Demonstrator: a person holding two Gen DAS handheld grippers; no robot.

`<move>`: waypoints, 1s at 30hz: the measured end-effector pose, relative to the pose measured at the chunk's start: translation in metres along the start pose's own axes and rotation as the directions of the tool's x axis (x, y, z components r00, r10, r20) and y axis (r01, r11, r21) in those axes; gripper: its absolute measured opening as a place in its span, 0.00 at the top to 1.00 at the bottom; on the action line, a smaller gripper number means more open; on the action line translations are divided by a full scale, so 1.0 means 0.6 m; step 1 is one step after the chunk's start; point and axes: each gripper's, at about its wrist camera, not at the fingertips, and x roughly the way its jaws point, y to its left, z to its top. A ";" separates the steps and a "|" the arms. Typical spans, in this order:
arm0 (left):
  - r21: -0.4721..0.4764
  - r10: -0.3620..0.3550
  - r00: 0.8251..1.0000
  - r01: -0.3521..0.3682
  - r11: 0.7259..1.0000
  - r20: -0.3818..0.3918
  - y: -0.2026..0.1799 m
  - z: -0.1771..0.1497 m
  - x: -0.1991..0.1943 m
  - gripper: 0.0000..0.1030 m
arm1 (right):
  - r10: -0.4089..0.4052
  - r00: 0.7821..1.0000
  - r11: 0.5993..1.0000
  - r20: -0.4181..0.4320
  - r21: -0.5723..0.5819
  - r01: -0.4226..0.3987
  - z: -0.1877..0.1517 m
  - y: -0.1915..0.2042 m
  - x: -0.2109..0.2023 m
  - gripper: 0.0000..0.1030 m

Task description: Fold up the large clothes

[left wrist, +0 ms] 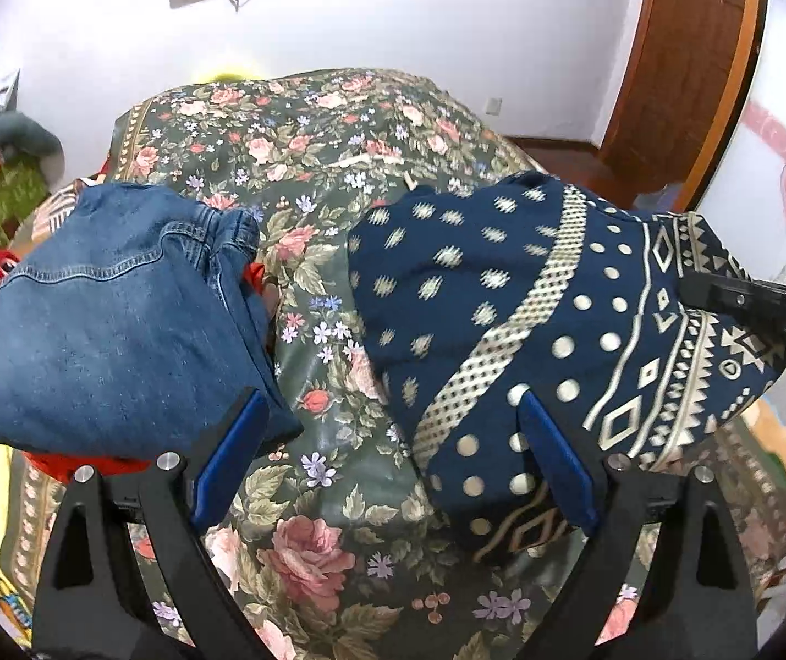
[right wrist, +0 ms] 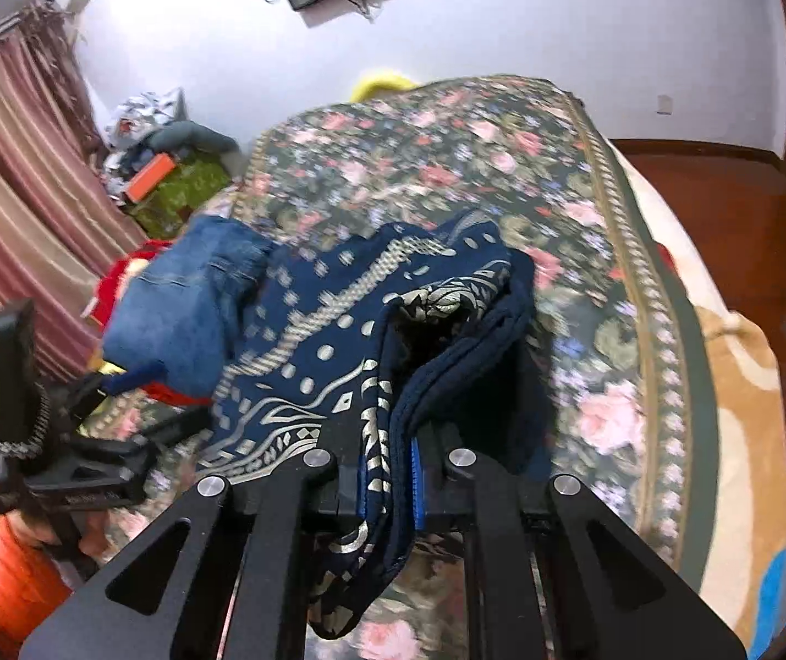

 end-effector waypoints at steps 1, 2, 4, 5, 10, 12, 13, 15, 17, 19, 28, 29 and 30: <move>0.006 -0.006 1.000 0.006 1.000 -0.013 -0.005 -0.005 0.007 0.10 | 0.005 1.000 0.999 -0.017 0.036 -0.005 -0.008 -0.018 0.009 0.91; 0.006 -0.014 1.000 0.014 1.000 -0.019 -0.005 -0.008 0.013 0.10 | 0.007 1.000 0.999 -0.029 0.053 -0.005 -0.010 -0.027 0.015 0.91; 0.011 -0.034 0.999 0.034 0.999 -0.032 -0.010 -0.019 0.025 0.09 | 0.005 0.998 0.996 -0.058 0.088 0.000 -0.026 -0.050 0.034 0.90; 0.013 -0.037 0.999 0.037 0.999 -0.035 -0.011 -0.021 0.028 0.09 | 0.007 0.998 0.995 -0.068 0.096 0.000 -0.030 -0.055 0.038 0.90; 0.005 -0.054 0.997 0.055 0.998 -0.047 -0.008 -0.033 0.041 0.09 | 0.003 0.996 0.995 -0.085 0.098 0.005 -0.049 -0.066 0.044 0.88; -0.001 -0.060 0.997 0.060 0.998 -0.046 -0.005 -0.038 0.042 0.09 | -0.002 0.997 0.996 -0.083 0.092 0.010 -0.052 -0.067 0.037 0.86; -0.003 -0.061 0.997 0.061 0.998 -0.046 -0.004 -0.038 0.043 0.09 | -0.008 0.997 0.996 -0.083 0.090 0.015 -0.053 -0.069 0.035 0.85; -0.008 -0.063 0.997 0.063 0.998 -0.044 -0.002 -0.041 0.044 0.09 | -0.015 0.997 0.996 -0.081 0.084 0.022 -0.057 -0.074 0.029 0.85; -0.016 -0.064 0.997 0.064 0.998 -0.043 -0.001 -0.043 0.045 0.09 | -0.036 0.995 0.996 -0.088 0.082 0.043 -0.065 -0.081 0.024 0.84; -0.032 -0.068 0.997 0.067 0.997 -0.045 -0.001 -0.044 0.044 0.09 | -0.049 0.994 0.995 -0.099 0.080 0.058 -0.071 -0.086 0.022 0.84; -0.023 -0.043 0.998 0.042 0.999 -0.054 0.000 -0.038 0.031 0.09 | -0.140 0.990 0.987 -0.005 -0.077 0.139 -0.054 -0.038 -0.034 0.79; -0.021 -0.037 0.998 0.035 0.999 -0.053 0.002 -0.036 0.028 0.09 | -0.145 0.989 0.984 0.023 -0.096 0.147 -0.046 -0.030 -0.045 0.79; -0.017 -0.032 0.998 0.032 0.999 -0.052 0.003 -0.031 0.024 0.09 | -0.143 0.989 0.984 0.039 -0.105 0.147 -0.039 -0.025 -0.052 0.78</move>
